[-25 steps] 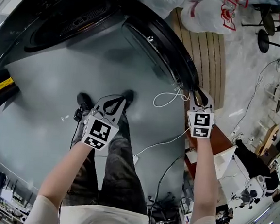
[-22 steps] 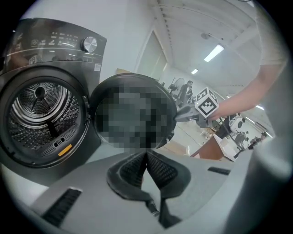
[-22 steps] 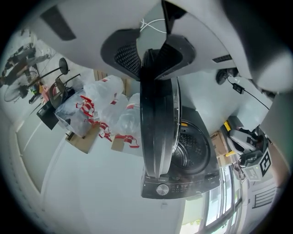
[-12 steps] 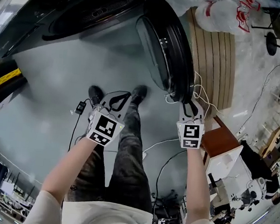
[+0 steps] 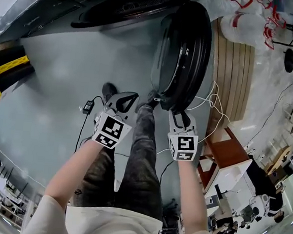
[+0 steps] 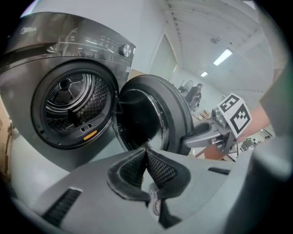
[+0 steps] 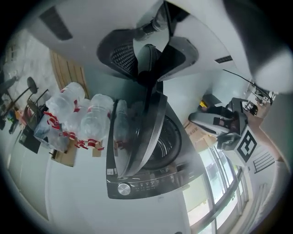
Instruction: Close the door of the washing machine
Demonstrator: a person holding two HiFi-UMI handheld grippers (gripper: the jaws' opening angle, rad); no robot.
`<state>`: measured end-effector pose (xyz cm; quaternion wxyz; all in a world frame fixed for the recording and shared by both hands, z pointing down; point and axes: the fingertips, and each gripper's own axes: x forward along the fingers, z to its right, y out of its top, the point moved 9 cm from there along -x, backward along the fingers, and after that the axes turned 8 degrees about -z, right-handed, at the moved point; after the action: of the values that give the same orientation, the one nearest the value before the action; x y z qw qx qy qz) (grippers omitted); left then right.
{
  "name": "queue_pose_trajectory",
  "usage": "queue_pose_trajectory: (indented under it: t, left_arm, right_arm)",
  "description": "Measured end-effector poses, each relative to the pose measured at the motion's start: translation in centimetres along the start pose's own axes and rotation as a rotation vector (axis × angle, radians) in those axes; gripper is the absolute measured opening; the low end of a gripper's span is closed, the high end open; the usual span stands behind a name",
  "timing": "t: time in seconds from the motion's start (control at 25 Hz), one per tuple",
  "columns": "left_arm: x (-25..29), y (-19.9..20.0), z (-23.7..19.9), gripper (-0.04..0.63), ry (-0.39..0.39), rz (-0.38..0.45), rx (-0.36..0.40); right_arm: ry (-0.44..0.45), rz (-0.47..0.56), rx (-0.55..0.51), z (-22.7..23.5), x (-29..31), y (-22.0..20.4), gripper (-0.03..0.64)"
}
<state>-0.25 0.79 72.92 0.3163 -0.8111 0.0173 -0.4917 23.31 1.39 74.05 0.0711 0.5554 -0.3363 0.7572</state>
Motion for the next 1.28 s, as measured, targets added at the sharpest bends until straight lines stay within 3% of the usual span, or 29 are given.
queue_pose_trajectory:
  t: [0.56, 0.92, 1.28]
  left_arm:
    - [-6.8, -4.8, -7.7, 0.009, 0.114, 0.049, -0.128]
    - [-9.2, -7.6, -11.5, 0.009, 0.164, 0.059, -0.217]
    - [-9.8, -9.5, -14.3, 0.009, 0.183, 0.072, -0.270]
  right_arm:
    - [0.057, 0.005, 0.174, -9.8, 5.3, 6.3, 0.187]
    - [0.140, -0.017, 0.172, -14.0, 8.2, 10.7, 0.210]
    - [0.201, 0.036, 0.165, -17.4, 11.4, 15.5, 0.216]
